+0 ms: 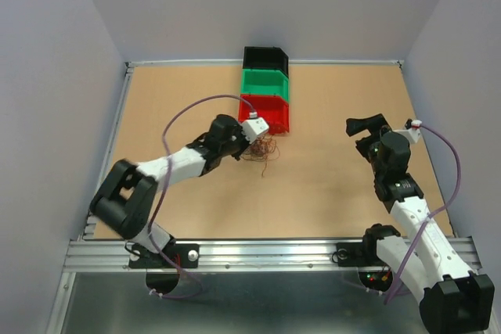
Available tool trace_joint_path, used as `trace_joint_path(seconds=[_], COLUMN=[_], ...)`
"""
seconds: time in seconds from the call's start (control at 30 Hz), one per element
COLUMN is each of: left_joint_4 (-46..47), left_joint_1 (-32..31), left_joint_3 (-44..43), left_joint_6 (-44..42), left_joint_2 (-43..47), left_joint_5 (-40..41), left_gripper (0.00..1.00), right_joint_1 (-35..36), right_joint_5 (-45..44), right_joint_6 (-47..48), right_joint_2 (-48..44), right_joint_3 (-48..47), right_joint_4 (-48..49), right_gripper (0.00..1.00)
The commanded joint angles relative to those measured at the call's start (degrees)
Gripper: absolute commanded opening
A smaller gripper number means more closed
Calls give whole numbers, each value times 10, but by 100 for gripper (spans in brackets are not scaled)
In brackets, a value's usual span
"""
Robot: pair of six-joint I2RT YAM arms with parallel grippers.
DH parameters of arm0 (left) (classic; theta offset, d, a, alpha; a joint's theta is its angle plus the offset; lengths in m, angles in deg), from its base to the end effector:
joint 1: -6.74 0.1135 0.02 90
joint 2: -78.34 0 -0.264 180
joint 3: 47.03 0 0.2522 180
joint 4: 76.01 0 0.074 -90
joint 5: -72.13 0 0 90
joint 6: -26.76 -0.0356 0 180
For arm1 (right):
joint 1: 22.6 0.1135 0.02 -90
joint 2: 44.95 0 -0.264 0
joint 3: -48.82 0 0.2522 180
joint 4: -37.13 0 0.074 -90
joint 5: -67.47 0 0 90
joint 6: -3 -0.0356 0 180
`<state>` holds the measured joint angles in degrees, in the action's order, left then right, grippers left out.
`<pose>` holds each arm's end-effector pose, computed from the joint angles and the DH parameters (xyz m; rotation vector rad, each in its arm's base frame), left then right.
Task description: Untangle the cables
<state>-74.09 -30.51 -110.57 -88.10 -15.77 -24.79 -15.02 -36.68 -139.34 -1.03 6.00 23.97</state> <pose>0.2776 -0.2165 0.1961 1.1345 1.7397 -0.2576 0.1867 0.0161 0.2651 0.8619 1.6284 0.5150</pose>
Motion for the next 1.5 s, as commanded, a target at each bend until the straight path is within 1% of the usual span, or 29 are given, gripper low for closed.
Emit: trace_joint_path(seconds=[0.0, 0.03, 0.13, 0.23, 0.27, 0.3, 0.33, 0.37, 0.4, 0.47, 0.5, 0.53, 0.57, 0.6, 0.63, 0.67, 0.7, 0.77, 0.9, 0.97, 1.1, 1.13, 1.2, 1.23, 1.3, 1.33, 1.4, 1.43, 1.47], left_joint_4=[74, 77, 86, 134, 135, 119, 96, 30, 3, -49, -54, -57, -57, -57, -57, -57, -57, -56, -57, -58, -66, -68, -71, -71, -71, -71, -71, -71, -71], left_joint_1=[58, 65, 83, 98, 97, 94, 70, 51, 23, 15, 13, 13, 13, 14, 13, 13, 13, 14, 13, 14, 14, 15, 14, 14, 14, 14, 14, 16, 19], left_joint_3=[63, 84, 112, 145, 149, 147, 137, 101, 62, 31, 21, 15, 12, 12, 11, 12, 13, 17, 18, 17, 17, 18, 19, 18, 20, 20, 19, 14, 13], left_joint_6=[23, 29, 48, 68, 59, 51, 13, -5, -25, -33, -32, -30, -29, -30, -30, -30, -30, -31, -34, -34, -39, -42, -44, -43, -43, -43, -46, -47, -43], left_joint_2=[224, 283, 375, 408, 399, 383, 362, 311, 258, 212, 196, 184, 170, 169, 169, 171, 173, 180, 182, 182, 189, 193, 197, 198, 203, 206, 211, 220, 228], left_joint_5=[-207, -230, -264, -275, -295, -343, -352, -344, -319, -311, -304, -298, -296, -299, -301, -303, -306, -313, -319, -319, -340, -346, -352, -349, -349, -348, -334, -320, -300], left_gripper=[0, 0, 0, 0, 0, 0, 0, 0, 0, 0, 0, 0, 0, 0, 0, 0, 0, 0, 0, 0, 0, 0, 0, 0, 0, 0, 0, 0, 0], right_joint_1=[1, 1, 1, 2, 2, 2, 2, 2, 2, 11, 22, 37, 57, 113, 143, 198, 217, 235, 239, 244, 253, 256, 257, 258, 258, 258, 259, 259, 259], right_joint_5=[55, 61, 81, 92, 111, 138, 185, 256, 325, 373, 384, 394, 399, 395, 382, 358, 349, 341, 385, 394, 380, 378, 378, 378, 383, 386, 373, 350, 266], right_joint_6=[26, 28, 31, 38, 48, 87, 104, 115, 116, 123, 128, 152, 167, 206, 225, 240, 263, 270, 264, 266, 271, 271, 271, 269, 268, 266, 262, 257, 258], right_joint_2=[10, 13, 21, 18, 17, 16, 20, 23, 39, 65, 78, 93, 111, 121, 128, 146, 155, 185, 219, 226, 239, 239, 237, 237, 241, 245, 249, 246, 237], right_joint_3=[8, 8, 9, 10, 12, 15, 20, 24, 35, 30, 21, 2, -5, -9, -21, -25, -28, -35, -23, -25, -26, -22, -20, -21, -23, -27, -32, -39, -42], right_joint_4=[44, 48, 58, 62, 69, 83, 125, 145, 190, 215, 215, 212, 213, 222, 222, 226, 231, 236, 299, 305, 312, 323, 331, 330, 327, 327, 322, 298, 275], right_gripper=[100, 100, 100, 100, 100, 100, 100, 100, 100, 99, 99, 94, 93, 89, 87, 86, 84, 82, 82, 82, 68, 55, 41, 29, 20, 10, 2, 1, 1])
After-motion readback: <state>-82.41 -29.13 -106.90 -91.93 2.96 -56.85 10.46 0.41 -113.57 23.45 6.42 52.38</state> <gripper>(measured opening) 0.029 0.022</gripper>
